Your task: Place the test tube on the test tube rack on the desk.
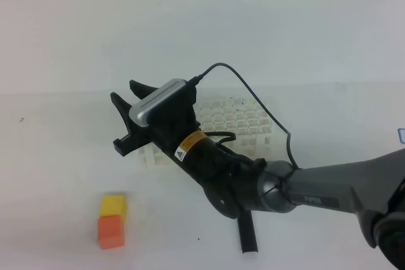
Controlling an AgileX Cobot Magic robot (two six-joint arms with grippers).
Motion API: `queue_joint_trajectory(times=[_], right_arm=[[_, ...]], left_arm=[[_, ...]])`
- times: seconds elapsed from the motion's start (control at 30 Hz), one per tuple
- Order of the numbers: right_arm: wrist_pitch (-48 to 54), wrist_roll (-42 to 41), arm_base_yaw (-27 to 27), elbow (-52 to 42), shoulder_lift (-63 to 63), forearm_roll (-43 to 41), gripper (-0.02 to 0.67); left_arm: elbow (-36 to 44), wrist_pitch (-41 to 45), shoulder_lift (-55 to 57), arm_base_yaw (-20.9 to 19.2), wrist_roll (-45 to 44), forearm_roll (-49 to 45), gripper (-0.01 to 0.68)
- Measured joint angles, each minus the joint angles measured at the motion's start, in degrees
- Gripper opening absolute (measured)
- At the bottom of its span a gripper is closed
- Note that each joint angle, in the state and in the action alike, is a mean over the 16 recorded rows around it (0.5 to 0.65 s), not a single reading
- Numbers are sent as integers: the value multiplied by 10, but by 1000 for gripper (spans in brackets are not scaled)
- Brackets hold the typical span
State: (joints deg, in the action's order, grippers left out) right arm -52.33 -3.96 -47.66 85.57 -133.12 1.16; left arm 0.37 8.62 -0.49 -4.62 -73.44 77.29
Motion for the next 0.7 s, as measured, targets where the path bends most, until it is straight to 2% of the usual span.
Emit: queue_joint_trajectory(times=[0.23, 0.47, 0.7], right_arm=[[112, -10, 0, 0, 49, -42, 174], [297, -24, -1, 0, 138, -105, 42], [481, -30, -1, 0, 237, -145, 2]], left_arm=[[0, 0, 0, 0, 0, 0, -1], [1, 0, -1, 0, -1, 0, -1], [-1, 0, 1, 0, -2, 0, -1]])
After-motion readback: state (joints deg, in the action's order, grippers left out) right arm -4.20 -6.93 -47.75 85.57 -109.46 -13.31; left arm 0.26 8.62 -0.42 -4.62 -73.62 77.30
